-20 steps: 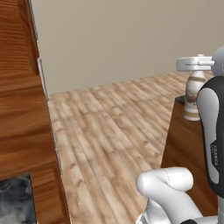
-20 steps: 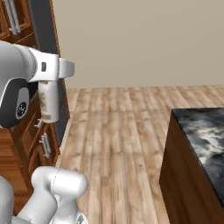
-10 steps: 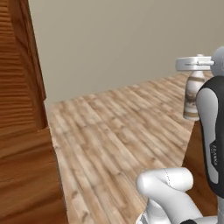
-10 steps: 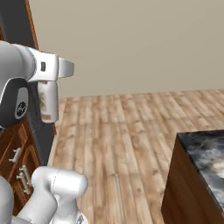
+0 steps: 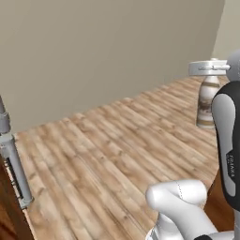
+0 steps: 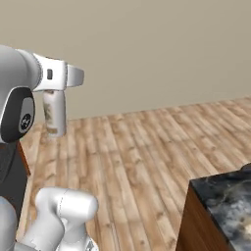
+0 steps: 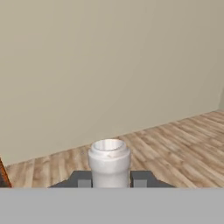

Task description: Get the candle and the liquor from the cabinet and move them to the dining counter.

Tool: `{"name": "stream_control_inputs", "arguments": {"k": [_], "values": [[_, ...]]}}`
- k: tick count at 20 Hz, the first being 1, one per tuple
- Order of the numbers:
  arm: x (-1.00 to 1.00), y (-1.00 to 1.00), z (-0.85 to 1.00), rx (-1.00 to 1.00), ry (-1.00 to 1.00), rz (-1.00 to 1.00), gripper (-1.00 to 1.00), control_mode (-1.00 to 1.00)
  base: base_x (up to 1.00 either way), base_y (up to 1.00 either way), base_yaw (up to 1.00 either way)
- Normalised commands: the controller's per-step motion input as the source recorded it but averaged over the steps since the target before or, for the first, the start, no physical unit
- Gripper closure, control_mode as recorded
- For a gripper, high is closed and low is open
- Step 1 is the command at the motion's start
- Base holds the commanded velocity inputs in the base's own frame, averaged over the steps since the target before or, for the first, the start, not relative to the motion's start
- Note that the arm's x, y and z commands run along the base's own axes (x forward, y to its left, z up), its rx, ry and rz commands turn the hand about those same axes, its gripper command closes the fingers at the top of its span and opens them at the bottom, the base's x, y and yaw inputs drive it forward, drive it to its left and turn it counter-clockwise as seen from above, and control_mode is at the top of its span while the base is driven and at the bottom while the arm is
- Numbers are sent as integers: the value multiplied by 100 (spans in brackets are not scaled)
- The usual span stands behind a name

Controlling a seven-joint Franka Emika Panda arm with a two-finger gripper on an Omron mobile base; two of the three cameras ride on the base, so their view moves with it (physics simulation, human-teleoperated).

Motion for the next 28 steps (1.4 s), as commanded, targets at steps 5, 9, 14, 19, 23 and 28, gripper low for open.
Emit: {"name": "stream_control_inputs", "arguments": {"k": [5,9,14,19,23,28], "values": [[0,0,0,0,0,0,100,100,97,-1,-49],[0,0,0,0,0,0,100,100,68,27,-61],[0,0,0,0,0,0,100,100,41,76,-69],[0,0,0,0,0,0,100,100,39,88,-71],[0,0,0,0,0,0,100,100,48,92,-69],[0,0,0,0,0,0,100,100,54,98,-65]]}}
